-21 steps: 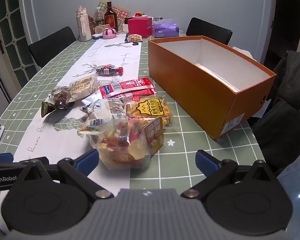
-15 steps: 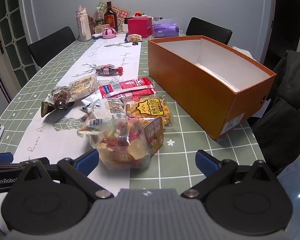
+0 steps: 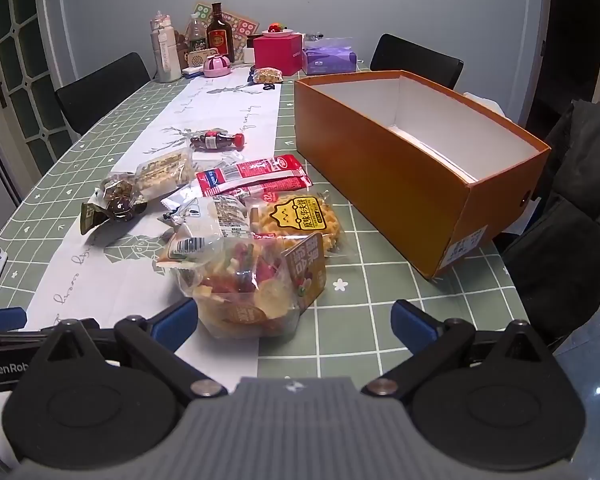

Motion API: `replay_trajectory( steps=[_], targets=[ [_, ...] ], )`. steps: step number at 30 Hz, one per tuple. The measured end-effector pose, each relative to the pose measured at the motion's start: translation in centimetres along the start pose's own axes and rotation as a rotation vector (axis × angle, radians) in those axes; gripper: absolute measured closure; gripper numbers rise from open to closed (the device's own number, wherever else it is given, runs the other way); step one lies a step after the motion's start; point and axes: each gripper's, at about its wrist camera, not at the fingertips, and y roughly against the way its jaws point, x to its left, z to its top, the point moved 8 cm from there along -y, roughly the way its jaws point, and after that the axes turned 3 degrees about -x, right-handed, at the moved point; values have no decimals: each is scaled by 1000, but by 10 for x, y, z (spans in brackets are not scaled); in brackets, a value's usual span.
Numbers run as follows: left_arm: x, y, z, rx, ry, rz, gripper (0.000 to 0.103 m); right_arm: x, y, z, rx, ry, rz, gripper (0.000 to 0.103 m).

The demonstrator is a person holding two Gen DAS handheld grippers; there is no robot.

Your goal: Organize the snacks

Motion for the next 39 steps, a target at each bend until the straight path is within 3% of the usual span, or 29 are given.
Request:
replay_trajectory(
  steps=[39],
  targets=[
    [-2, -1, -5, 3, -4, 1, 0, -1, 0, -1, 2, -3, -2, 3]
  ],
)
